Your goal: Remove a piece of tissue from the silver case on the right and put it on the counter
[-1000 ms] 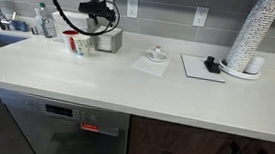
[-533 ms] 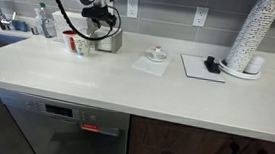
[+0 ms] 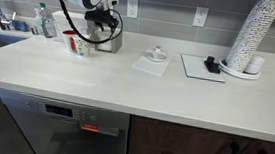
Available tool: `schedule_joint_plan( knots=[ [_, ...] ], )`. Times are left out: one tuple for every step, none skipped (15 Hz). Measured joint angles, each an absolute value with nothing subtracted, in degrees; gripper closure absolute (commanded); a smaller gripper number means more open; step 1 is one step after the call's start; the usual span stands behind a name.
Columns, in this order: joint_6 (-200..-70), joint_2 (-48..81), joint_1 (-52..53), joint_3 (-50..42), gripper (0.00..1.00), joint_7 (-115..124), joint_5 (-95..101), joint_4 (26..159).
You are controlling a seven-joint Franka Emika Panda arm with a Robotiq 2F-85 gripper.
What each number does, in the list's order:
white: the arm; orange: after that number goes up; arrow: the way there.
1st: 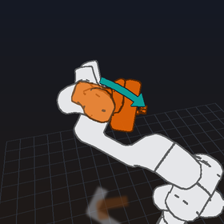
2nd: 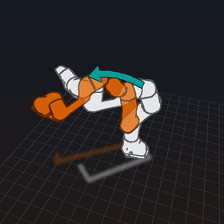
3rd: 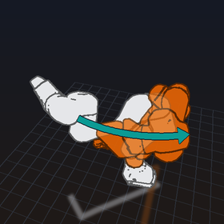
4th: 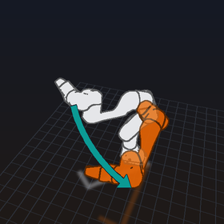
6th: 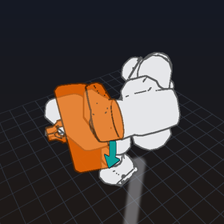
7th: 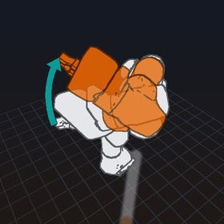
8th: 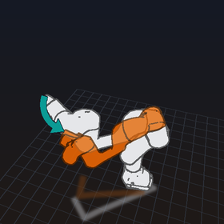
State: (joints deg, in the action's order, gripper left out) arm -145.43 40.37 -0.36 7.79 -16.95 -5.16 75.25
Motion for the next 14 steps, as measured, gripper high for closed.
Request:
schedule_joint_plan(
  knots=[
    [-145.13, 40.62, -0.39, 7.79, 0.44, -16.95, -5.15, 74.86],
    [-144.76, 40.79, -0.42, 7.79, 0.44, -16.95, -5.14, 74.50],
    [-144.35, 40.95, -0.44, 7.78, 0.49, -16.95, -5.13, 74.10],
    [-143.93, 41.11, -0.45, 7.78, 0.50, -16.95, -5.12, 73.69],
    [-143.61, 41.24, -0.46, 7.78, 0.57, -16.95, -5.12, 73.37],
    [-143.49, 41.34, -0.47, 7.78, 0.55, -16.95, -5.10, 73.15],
    [-143.34, 41.47, -0.47, 7.78, 0.57, -16.95, -5.10, 72.87],
    [-143.12, 41.60, -0.47, 7.78, 0.59, -16.95, -5.09, 72.58],
    [-142.86, 41.71, -0.47, 7.78, 0.59, -16.95, -5.09, 72.31],
    [-142.59, 41.78, -0.47, 7.78, 0.61, -16.95, -5.08, 72.09],
    [-142.37, 41.81, -0.47, 7.78, 0.60, -16.95, -5.08, 71.92],
    [-142.22, 41.81, -0.47, 7.78, 0.61, -16.95, -5.08, 71.84],
    [-142.13, 41.81, -0.47, 7.78, 0.61, -16.95, -5.08, 71.79],
    [-142.04, 41.81, -0.46, 7.78, 0.63, -16.95, -5.07, 71.72]
  ],
)
